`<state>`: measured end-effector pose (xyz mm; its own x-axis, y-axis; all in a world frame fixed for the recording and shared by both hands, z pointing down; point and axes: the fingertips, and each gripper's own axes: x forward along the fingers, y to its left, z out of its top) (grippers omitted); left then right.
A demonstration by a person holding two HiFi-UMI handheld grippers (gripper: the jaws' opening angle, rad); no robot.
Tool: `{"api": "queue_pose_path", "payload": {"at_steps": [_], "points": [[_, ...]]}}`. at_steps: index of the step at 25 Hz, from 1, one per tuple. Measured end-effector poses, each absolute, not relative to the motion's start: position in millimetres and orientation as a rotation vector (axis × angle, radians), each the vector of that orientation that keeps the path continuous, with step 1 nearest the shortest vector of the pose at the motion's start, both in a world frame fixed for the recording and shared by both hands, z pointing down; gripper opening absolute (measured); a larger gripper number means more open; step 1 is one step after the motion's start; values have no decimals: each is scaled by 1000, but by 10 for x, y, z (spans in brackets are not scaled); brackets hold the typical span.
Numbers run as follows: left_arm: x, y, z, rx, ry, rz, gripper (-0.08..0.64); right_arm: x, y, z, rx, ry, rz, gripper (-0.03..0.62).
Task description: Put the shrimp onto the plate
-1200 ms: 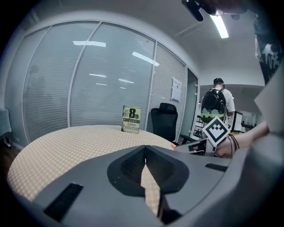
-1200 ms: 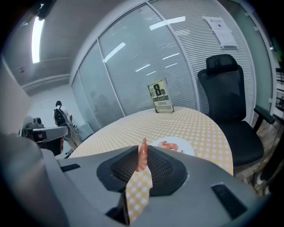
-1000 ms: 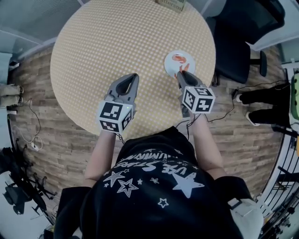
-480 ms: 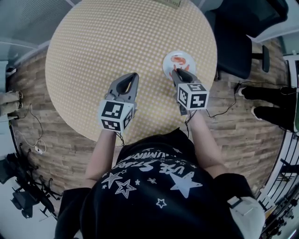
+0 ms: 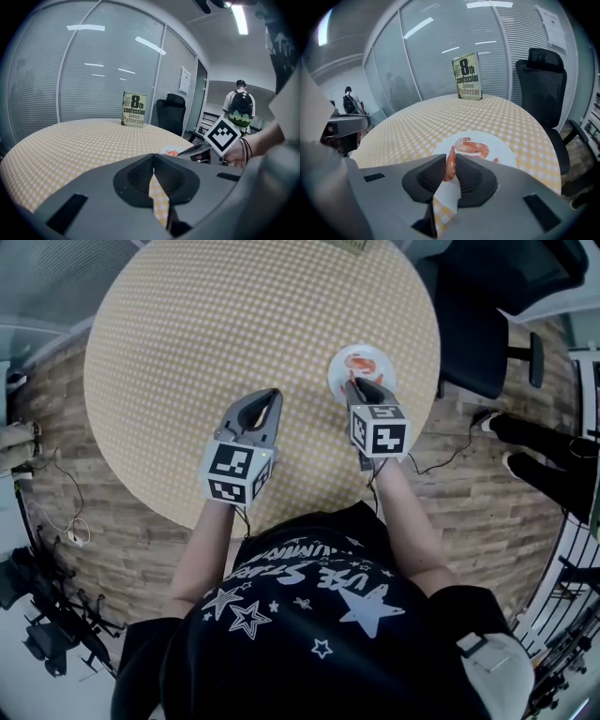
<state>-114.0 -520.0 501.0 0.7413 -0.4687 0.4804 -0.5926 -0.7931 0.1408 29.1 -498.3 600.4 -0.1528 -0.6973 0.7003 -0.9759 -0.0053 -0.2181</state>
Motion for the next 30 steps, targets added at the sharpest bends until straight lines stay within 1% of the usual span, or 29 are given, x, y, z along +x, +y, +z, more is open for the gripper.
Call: {"api": "queue_pose_path", "payload": {"at_steps": [8,21,30], "points": [[-1066,-5129,5077,2649,-811,631,9,334,-4991,6090,1714,-1844,976,71],[-1189,-5117,5053,2631,-858,626,9,301,-4985,6189,1656,-1789,968,71],[-1260,-5040,4918,2653,-894,610,9,290,-4995,5968,1693,-1826,923,72]]}}
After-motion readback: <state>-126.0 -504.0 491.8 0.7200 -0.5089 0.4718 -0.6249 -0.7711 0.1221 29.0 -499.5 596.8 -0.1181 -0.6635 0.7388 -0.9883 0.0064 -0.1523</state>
